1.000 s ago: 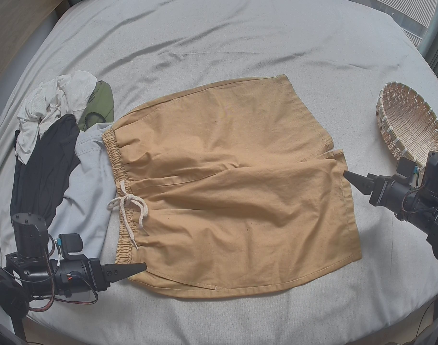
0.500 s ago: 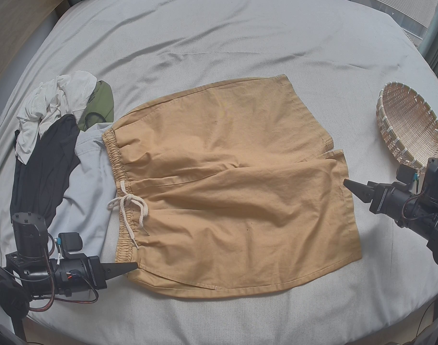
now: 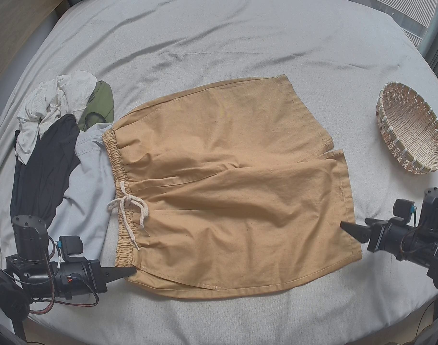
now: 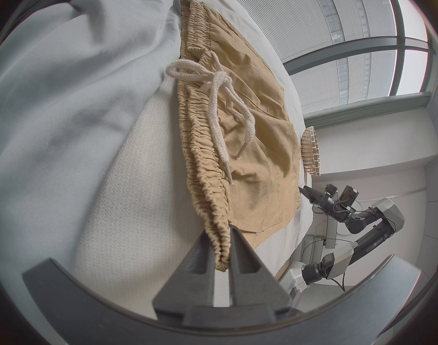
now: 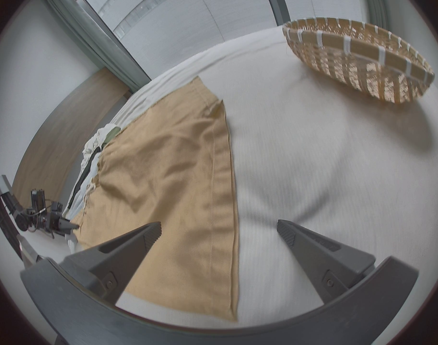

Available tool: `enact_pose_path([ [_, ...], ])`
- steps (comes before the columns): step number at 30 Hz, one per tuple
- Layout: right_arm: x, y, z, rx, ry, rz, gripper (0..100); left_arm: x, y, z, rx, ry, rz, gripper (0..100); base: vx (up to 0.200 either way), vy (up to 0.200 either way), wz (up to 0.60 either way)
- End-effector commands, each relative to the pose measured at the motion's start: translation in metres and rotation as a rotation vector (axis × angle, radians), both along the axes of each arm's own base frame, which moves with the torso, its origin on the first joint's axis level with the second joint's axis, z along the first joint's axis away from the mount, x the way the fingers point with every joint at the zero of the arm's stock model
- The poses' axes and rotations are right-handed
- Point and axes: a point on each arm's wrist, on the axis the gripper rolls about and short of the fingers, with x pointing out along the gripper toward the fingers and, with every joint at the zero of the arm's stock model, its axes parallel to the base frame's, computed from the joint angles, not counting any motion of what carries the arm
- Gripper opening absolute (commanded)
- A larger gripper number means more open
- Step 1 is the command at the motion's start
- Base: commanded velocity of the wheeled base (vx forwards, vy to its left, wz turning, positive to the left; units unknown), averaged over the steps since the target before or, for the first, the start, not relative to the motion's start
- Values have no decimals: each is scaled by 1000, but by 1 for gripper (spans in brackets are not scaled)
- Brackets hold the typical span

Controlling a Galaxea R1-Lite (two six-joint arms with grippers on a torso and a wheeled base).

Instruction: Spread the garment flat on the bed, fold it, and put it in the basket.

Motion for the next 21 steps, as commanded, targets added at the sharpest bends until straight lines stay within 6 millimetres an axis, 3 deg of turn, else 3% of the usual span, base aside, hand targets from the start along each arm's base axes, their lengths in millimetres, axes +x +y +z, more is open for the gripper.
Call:
enact_pose_path([
  [1,-17,2,-11,-12,58,30,100,0,0,0,0,-2,0,0,0,0,0],
  [6,-28,6,-19,-22,100,65,100,0,0,0,1,-3,2,0,0,0,0],
  [21,-17,9,-30,-24,136,55,100,0,0,0,3,-5,-1,0,0,0,0],
])
